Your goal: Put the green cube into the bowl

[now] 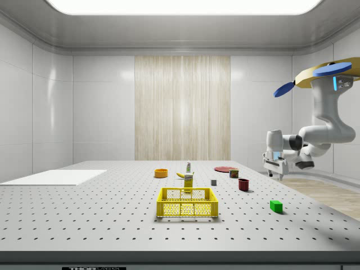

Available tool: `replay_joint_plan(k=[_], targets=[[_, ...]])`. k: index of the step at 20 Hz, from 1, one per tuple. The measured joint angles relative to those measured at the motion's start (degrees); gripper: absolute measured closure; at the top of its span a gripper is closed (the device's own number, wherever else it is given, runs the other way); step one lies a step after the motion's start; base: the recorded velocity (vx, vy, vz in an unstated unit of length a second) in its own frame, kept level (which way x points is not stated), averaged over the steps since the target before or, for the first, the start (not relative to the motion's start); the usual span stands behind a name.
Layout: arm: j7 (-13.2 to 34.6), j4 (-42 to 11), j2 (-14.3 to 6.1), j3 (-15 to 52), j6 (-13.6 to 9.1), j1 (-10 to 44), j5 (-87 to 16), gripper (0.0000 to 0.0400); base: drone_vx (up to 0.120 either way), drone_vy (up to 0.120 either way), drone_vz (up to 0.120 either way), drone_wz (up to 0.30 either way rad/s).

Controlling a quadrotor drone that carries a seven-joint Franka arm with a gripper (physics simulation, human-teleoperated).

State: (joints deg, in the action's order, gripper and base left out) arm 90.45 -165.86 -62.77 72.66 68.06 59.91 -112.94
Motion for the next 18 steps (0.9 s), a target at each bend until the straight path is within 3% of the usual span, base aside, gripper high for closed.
replay_joint_plan(k=[6,14,18], targets=[[0.82,0.12,-1.87,0.75,1.45,0.94,0.89,0.0000,-0.120,-0.093,-0.120,0.000],[1.66,0.28,-4.20,1.55,3.51,1.85,2.10,0.0000,0.065,-0.005,-0.120,0.000],[2.02,0.36,-5.32,1.90,4.52,2.23,2.68,0.0000,0.000,0.000,-0.070,0.000]])
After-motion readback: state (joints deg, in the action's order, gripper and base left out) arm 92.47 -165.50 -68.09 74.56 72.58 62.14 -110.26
